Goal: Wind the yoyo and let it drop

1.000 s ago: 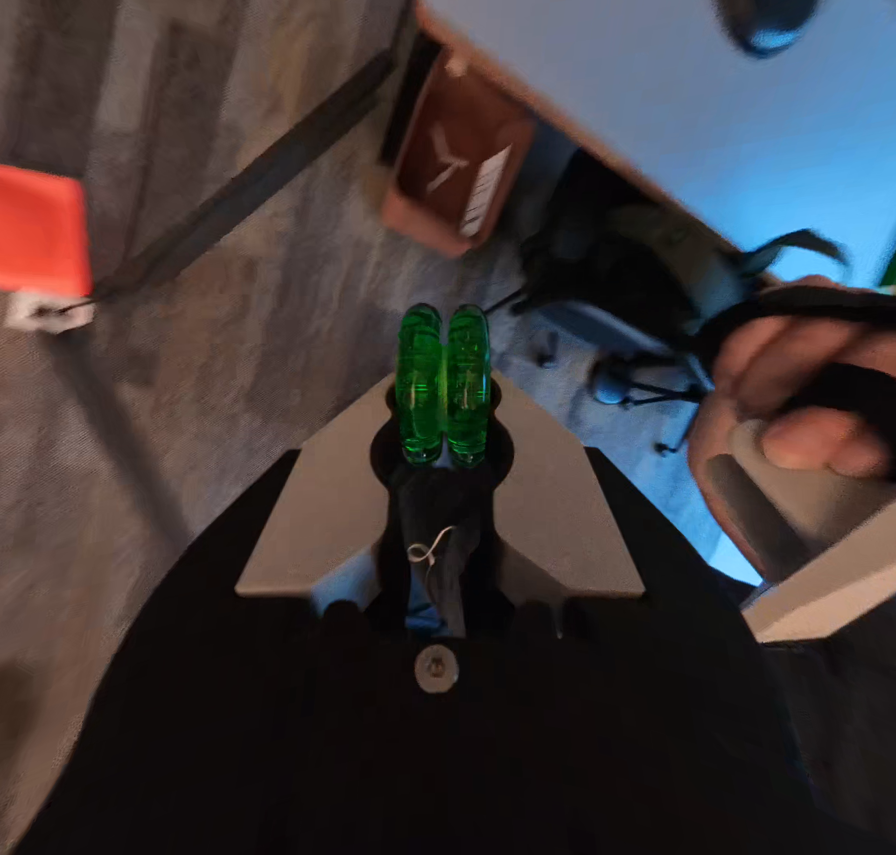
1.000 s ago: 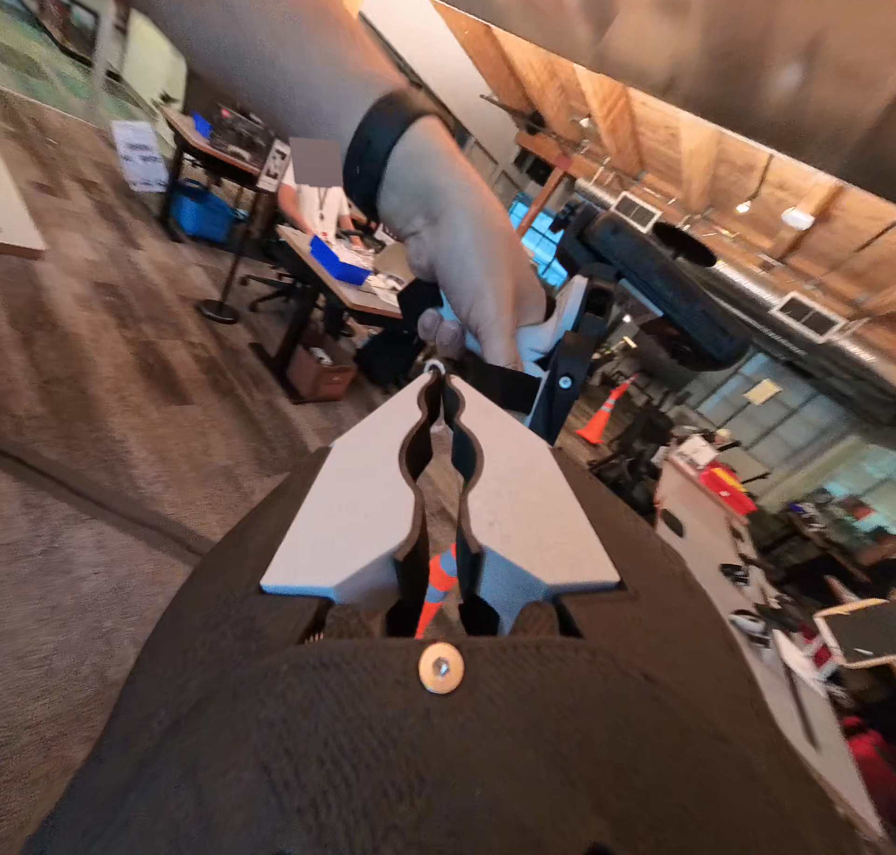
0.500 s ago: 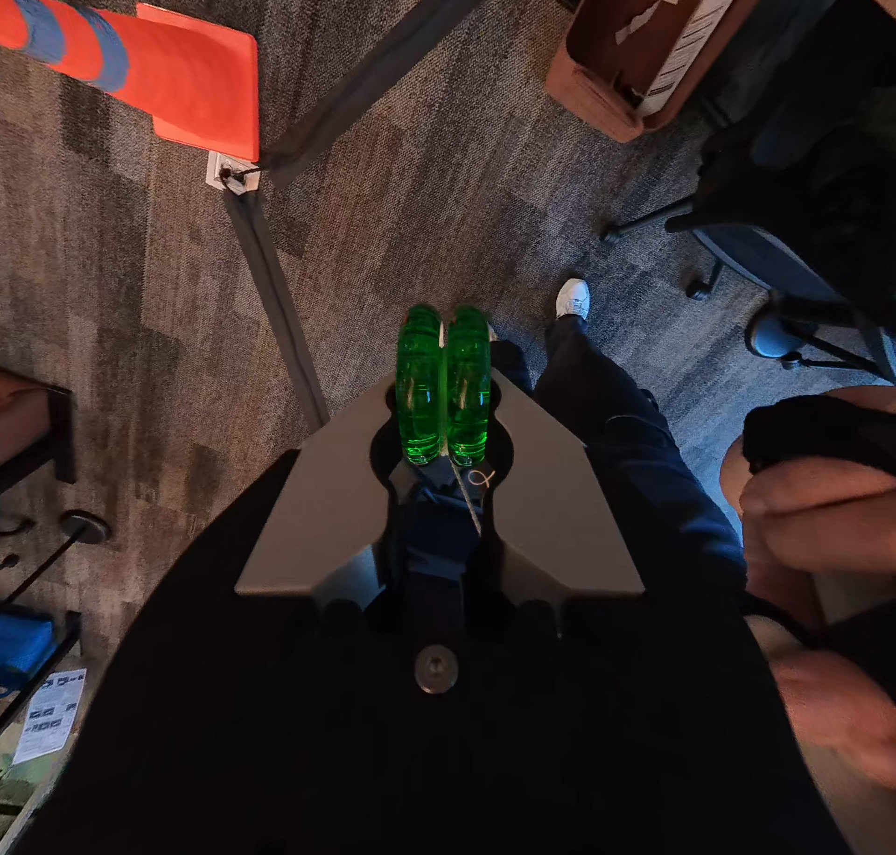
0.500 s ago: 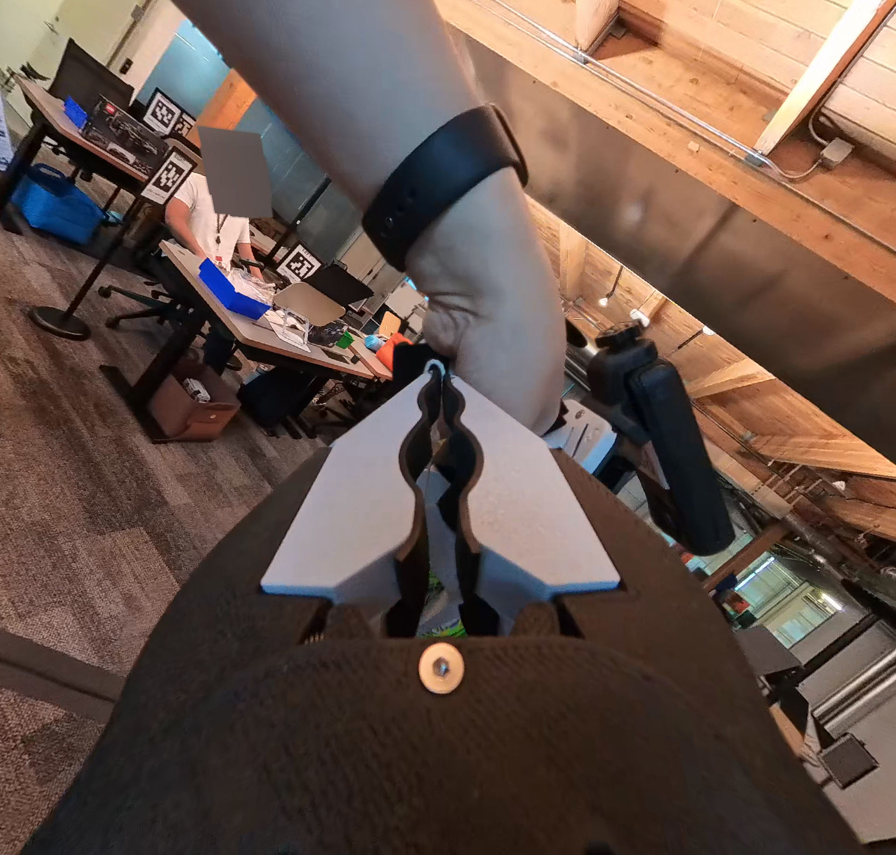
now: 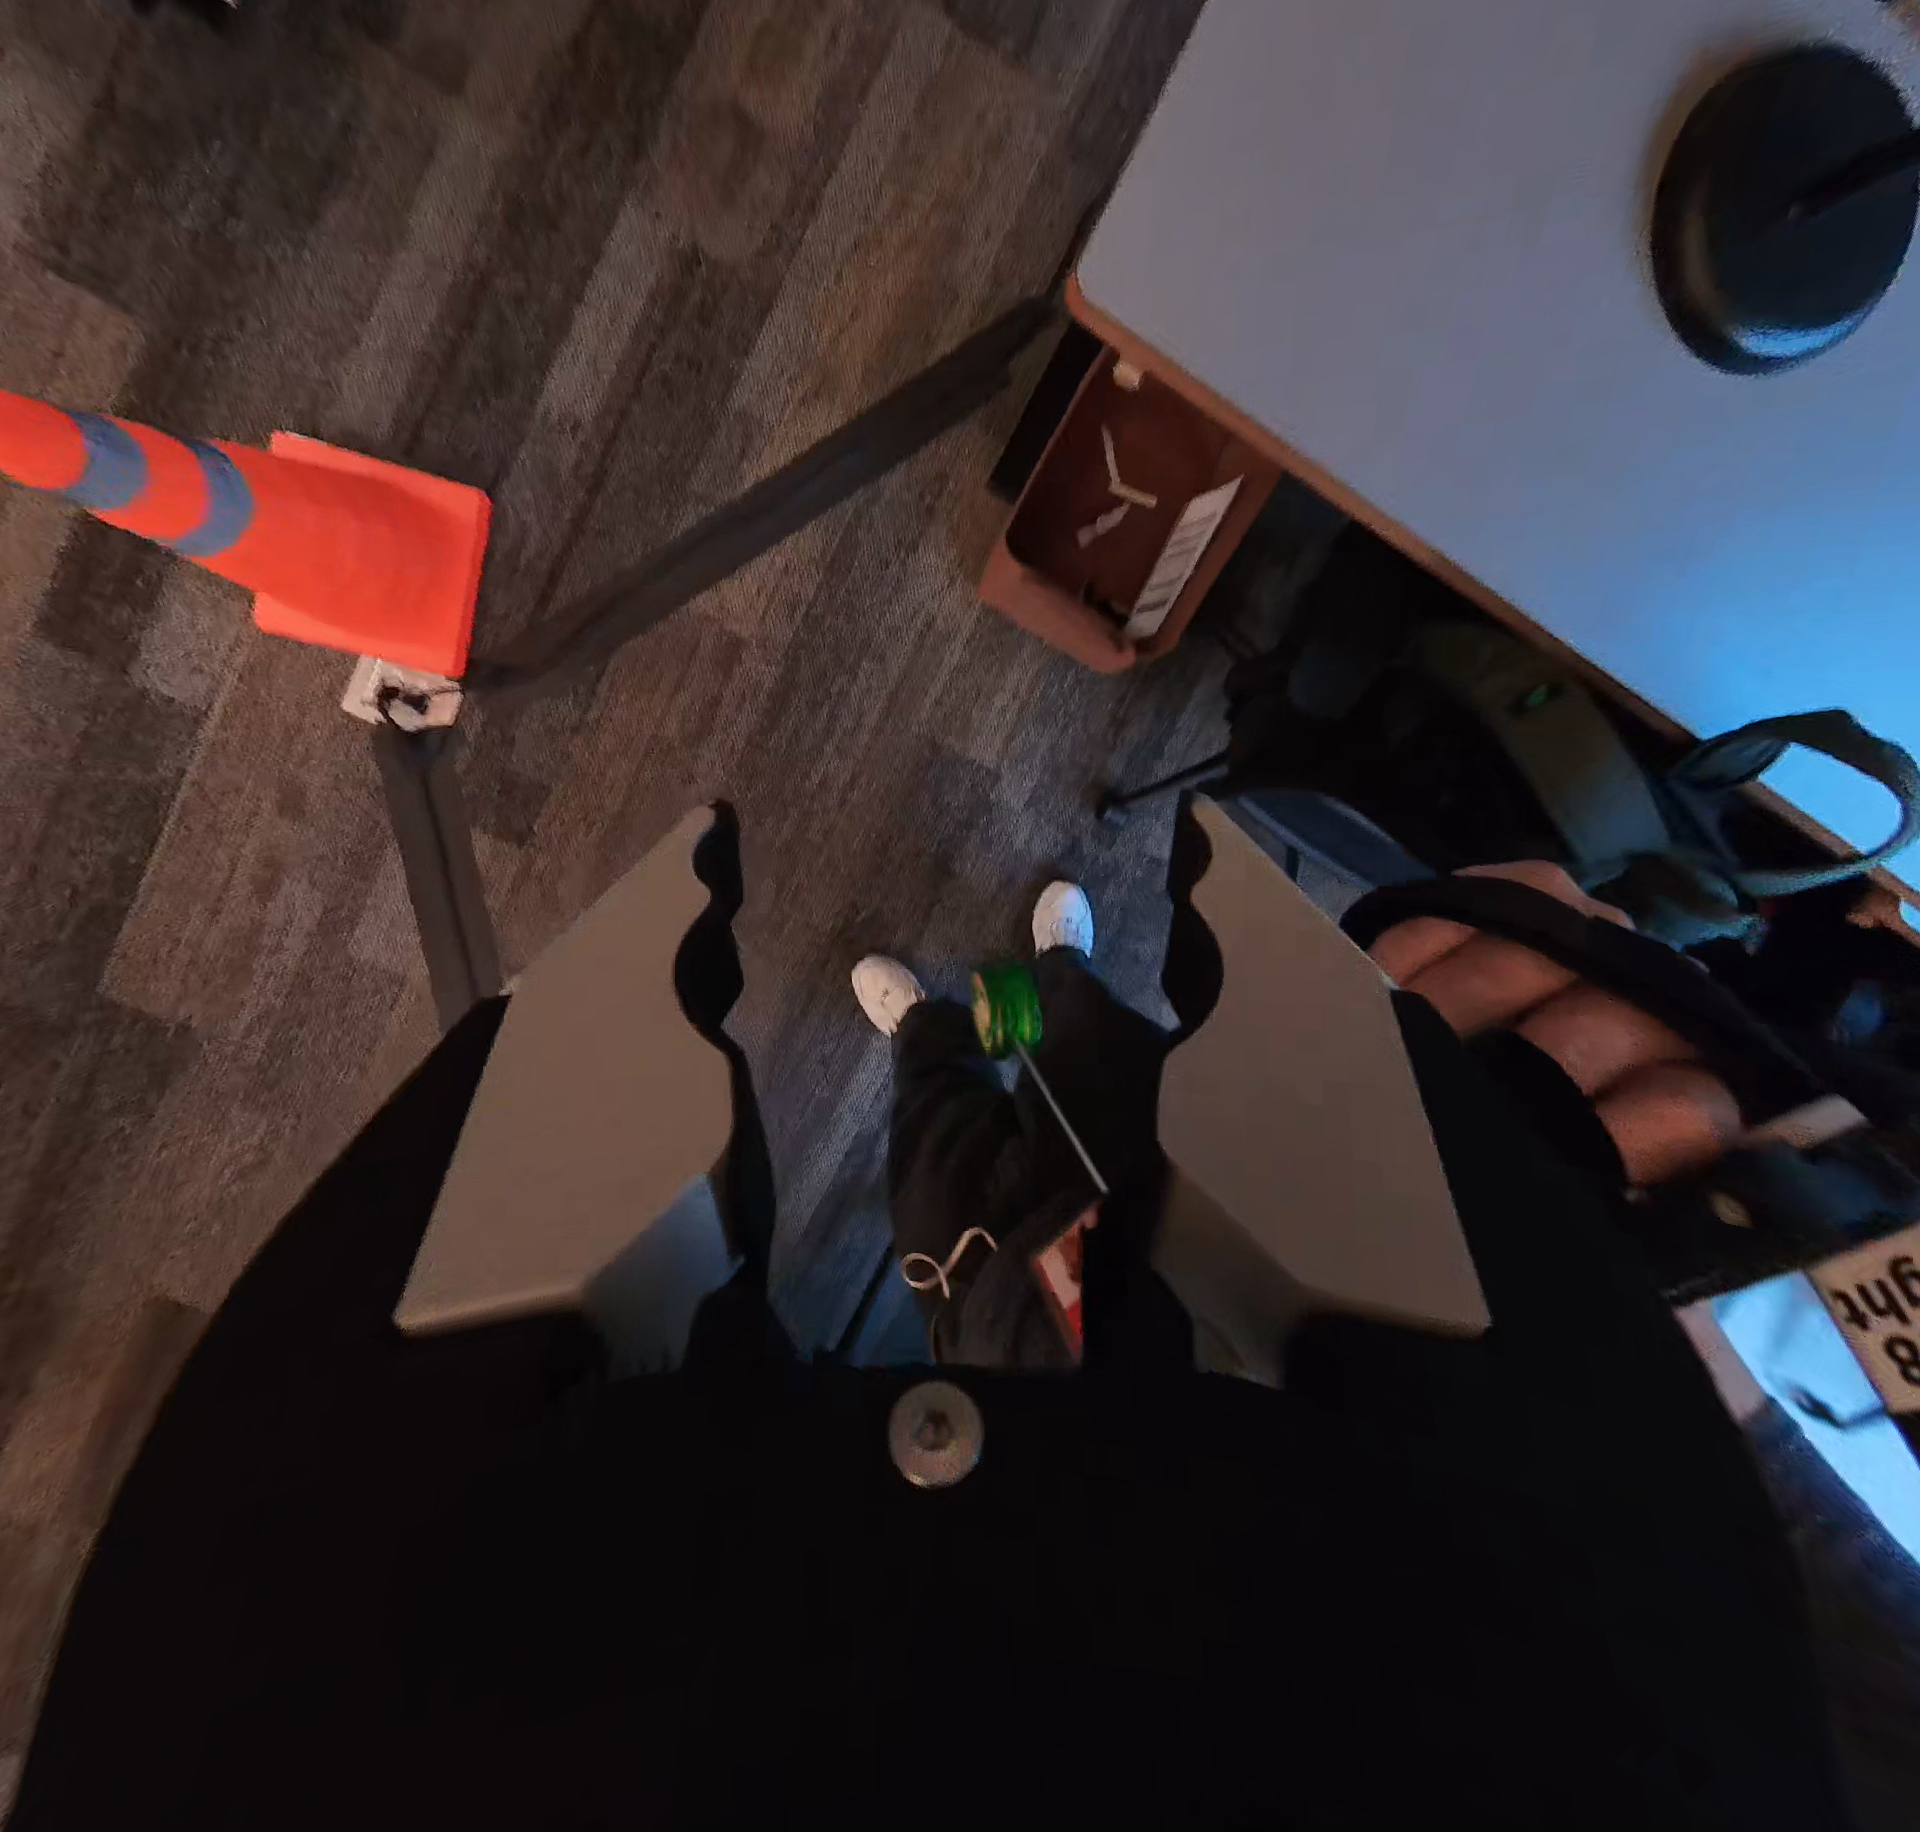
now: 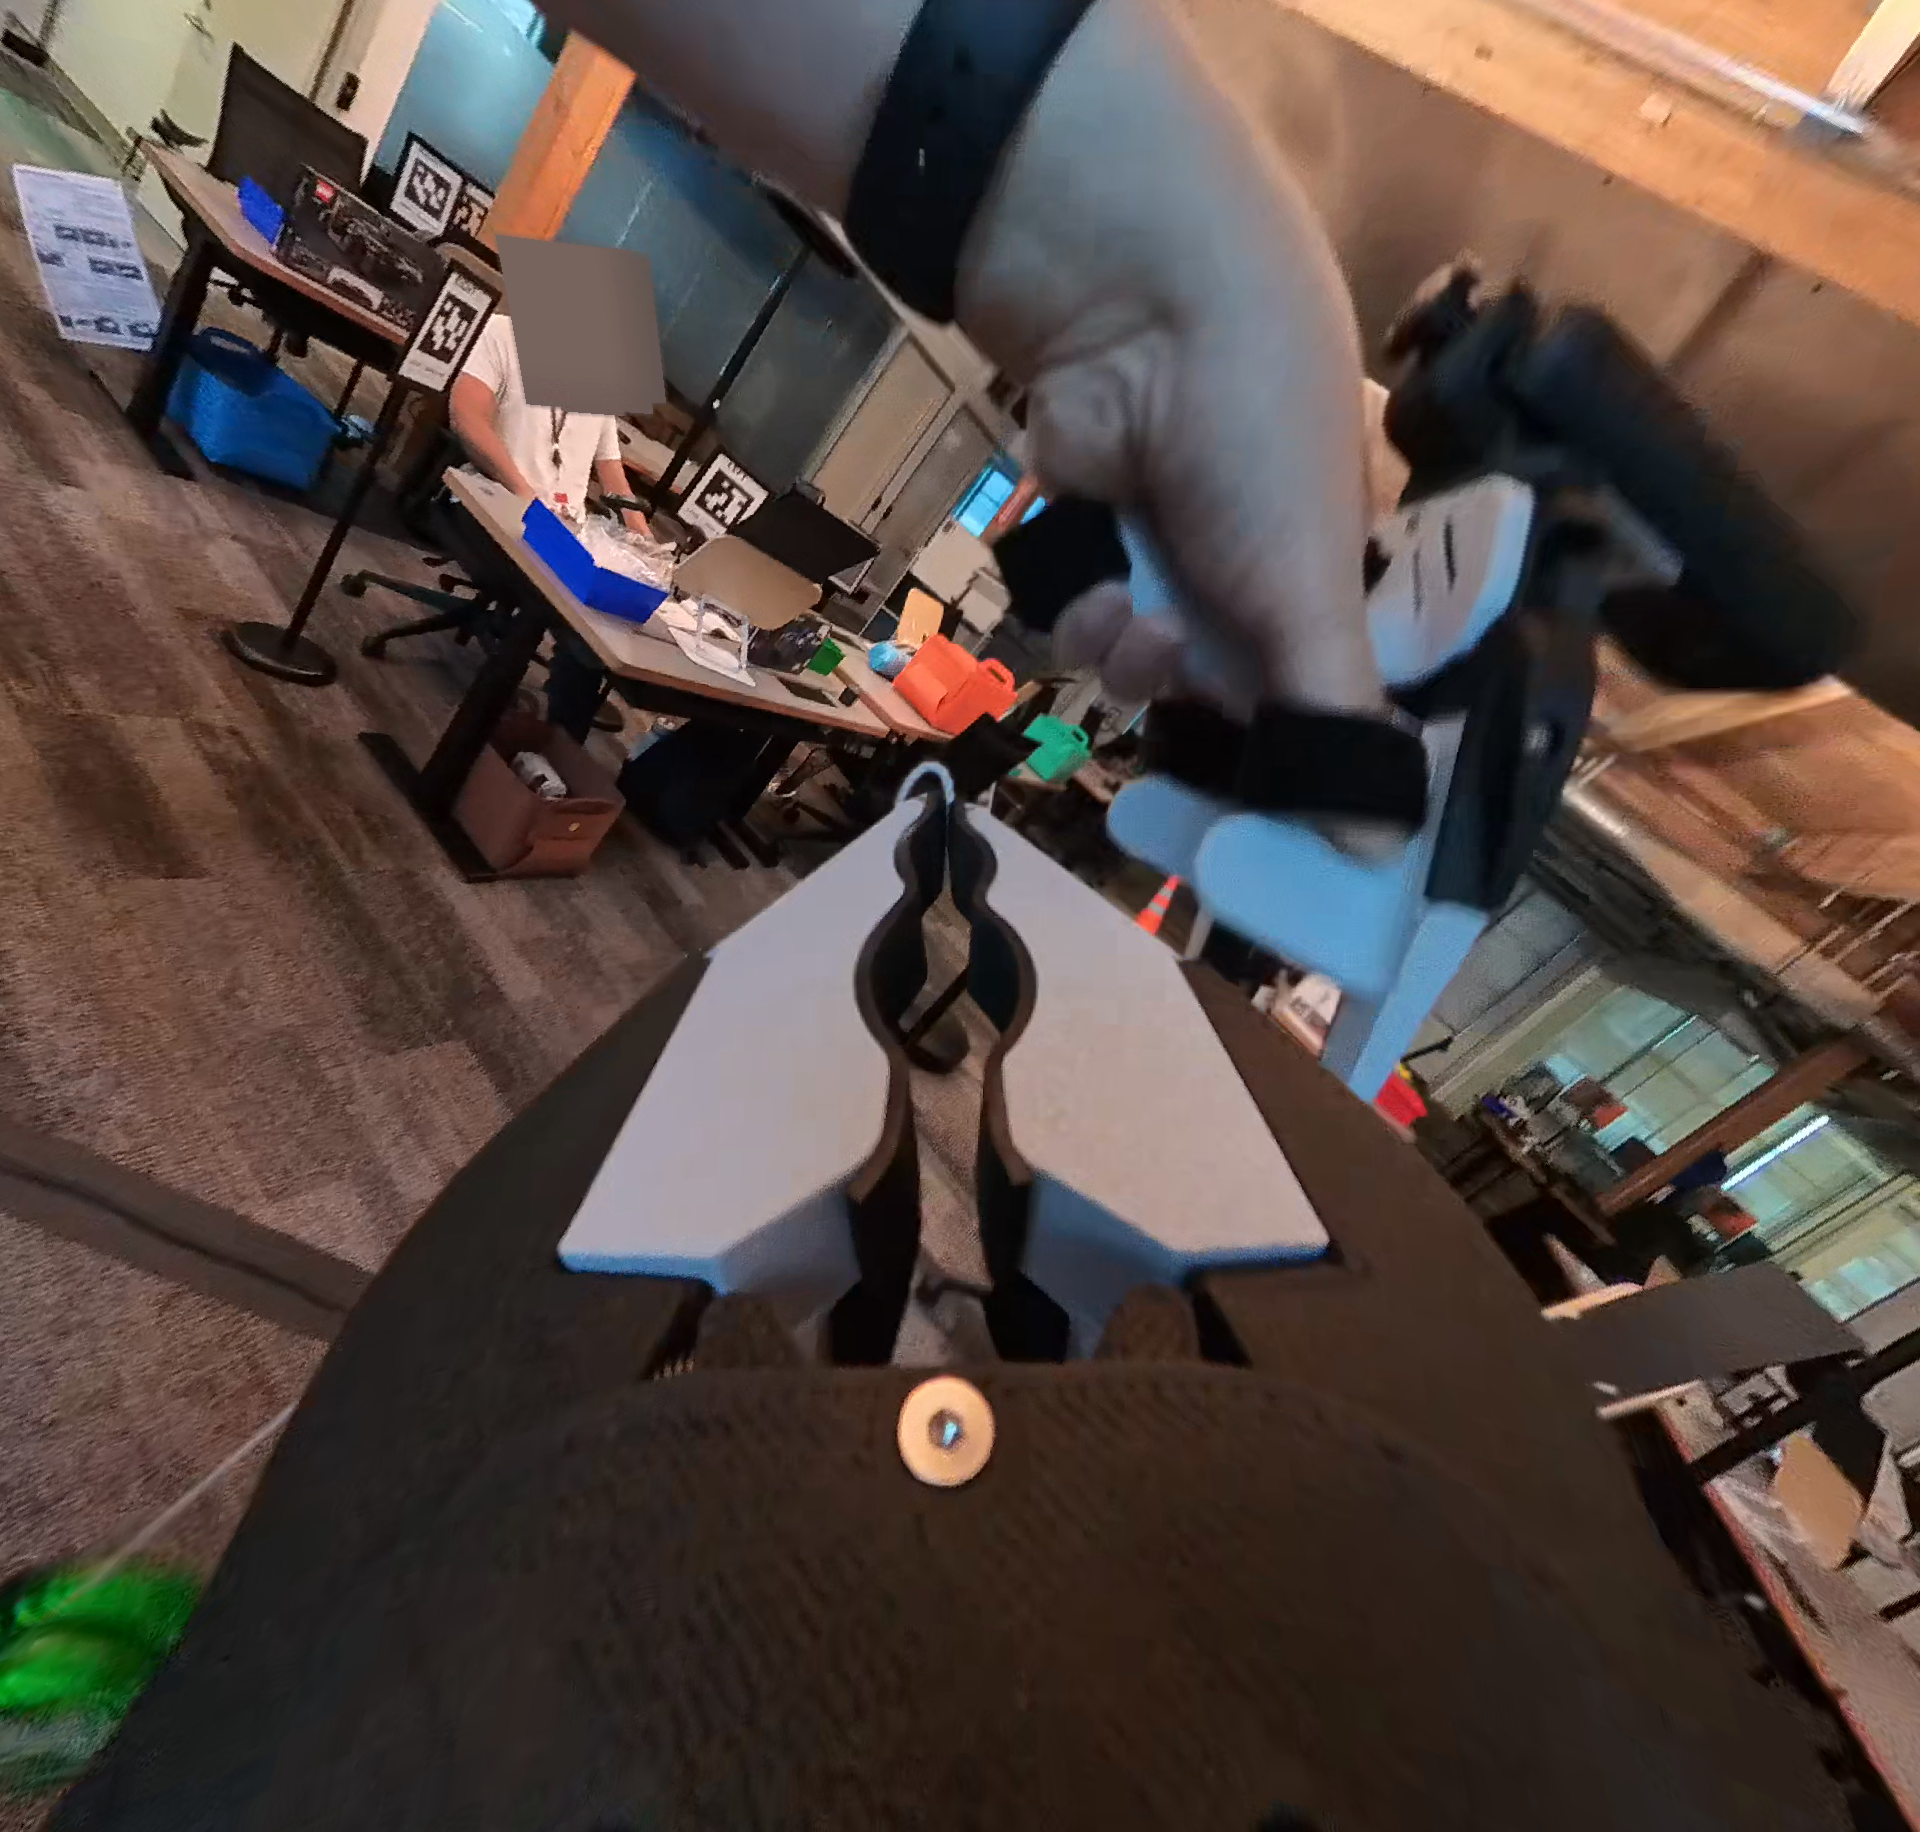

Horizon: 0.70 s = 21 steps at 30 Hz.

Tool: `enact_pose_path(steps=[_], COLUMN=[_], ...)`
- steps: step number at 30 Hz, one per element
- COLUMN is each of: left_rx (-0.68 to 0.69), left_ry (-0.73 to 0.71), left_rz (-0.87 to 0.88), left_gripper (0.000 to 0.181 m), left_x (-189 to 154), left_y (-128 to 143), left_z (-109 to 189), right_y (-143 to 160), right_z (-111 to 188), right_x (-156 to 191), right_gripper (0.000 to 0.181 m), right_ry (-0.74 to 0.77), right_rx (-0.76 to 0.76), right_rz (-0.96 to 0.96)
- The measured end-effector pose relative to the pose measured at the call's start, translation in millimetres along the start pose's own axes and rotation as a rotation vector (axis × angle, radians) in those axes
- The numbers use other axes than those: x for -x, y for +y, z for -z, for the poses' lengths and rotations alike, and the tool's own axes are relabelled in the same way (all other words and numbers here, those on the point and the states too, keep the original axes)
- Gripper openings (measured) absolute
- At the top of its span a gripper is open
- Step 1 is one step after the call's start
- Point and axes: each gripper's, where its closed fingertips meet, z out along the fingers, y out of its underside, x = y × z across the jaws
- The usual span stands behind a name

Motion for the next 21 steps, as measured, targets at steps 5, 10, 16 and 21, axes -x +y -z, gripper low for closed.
enact_pose_path(steps=[5,10,16,21], left_rx=[-0.134,-0.253,-0.326,-0.32], left_ry=[-0.024,-0.008,0.04,0.051], left_rz=[0.015,0.054,0.116,0.109], left_gripper=[0.08,0.078,0.075,0.075], left_x=[26.3,56.0,73.4,72.4], left_y=[-22.0,-41.3,-49.2,-43.0], left_z=[42.7,83.8,102.1,102.5], right_y=[-5.1,-41.9,-65.0,-75.3], right_z=[5.3,6.7,-0.2,-5.0], right_x=[5.8,4.8,2.7,7.4], right_gripper=[0.0,0.0,0.0,0.0], right_ry=[-0.008,0.037,0.074,0.065], right_rx=[0.021,-0.015,0.028,-0.01], right_rz=[-0.036,0.001,0.071,0.067])
